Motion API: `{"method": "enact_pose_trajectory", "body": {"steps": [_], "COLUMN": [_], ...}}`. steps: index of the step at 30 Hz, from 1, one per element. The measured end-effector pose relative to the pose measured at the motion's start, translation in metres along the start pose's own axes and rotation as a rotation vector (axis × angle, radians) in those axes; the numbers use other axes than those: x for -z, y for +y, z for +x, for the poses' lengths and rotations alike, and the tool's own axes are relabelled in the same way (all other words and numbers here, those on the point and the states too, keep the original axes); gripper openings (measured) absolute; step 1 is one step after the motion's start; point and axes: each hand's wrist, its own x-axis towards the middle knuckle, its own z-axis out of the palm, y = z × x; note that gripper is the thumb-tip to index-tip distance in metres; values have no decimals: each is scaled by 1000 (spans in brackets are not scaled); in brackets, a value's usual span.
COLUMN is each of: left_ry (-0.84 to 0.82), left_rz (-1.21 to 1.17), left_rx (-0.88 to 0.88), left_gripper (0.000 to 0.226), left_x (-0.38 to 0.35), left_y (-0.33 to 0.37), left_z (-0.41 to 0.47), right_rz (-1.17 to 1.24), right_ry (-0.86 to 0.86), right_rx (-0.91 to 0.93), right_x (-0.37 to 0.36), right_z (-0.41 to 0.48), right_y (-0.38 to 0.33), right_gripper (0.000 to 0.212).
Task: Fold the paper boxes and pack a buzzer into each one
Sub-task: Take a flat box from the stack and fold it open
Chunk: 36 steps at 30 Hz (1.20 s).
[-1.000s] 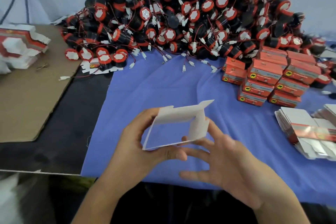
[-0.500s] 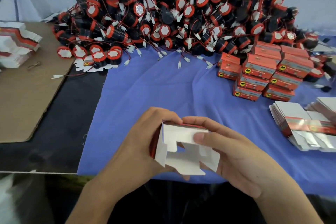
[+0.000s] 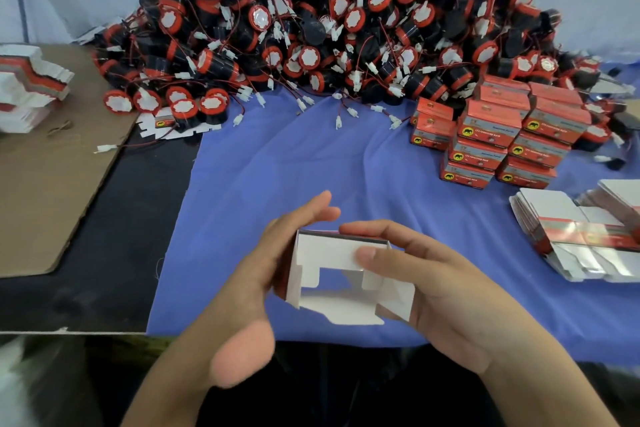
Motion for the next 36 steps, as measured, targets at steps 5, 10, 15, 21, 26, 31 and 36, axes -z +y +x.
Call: {"method": "enact_pose_trajectory", "body": {"steps": [5,10,15,21,26,31,36], "left_ry": [68,179,226,230,268,251,249], "left_rz": [20,-8,-52,-46,42,131,389], "left_rx": [-43,-127,-102,-134,-169,-207,-289], "left_gripper": [44,32,28,26,25,27,40], "left_x": [1,-3,0,-4,-6,-6,-14], "left_y": [3,-13,-14,-12,-17,-17,-24], "left_z": [-3,-5,-4,-2,0,0,2], "right_rz": [-65,-230,68,30,-176,-187,-177], "right_ry": [16,54,-77,41,347,370,450], "right_rx": [19,89,99,210,433,466,514], "right_x": [-3,-8,-2,-10,-16,-17,-18], "right_z": [-1,1,-4,3,11,16,18], "right_y": [3,12,16,34,41,40,47], "right_gripper": [26,26,49,47,44,23,19]}}
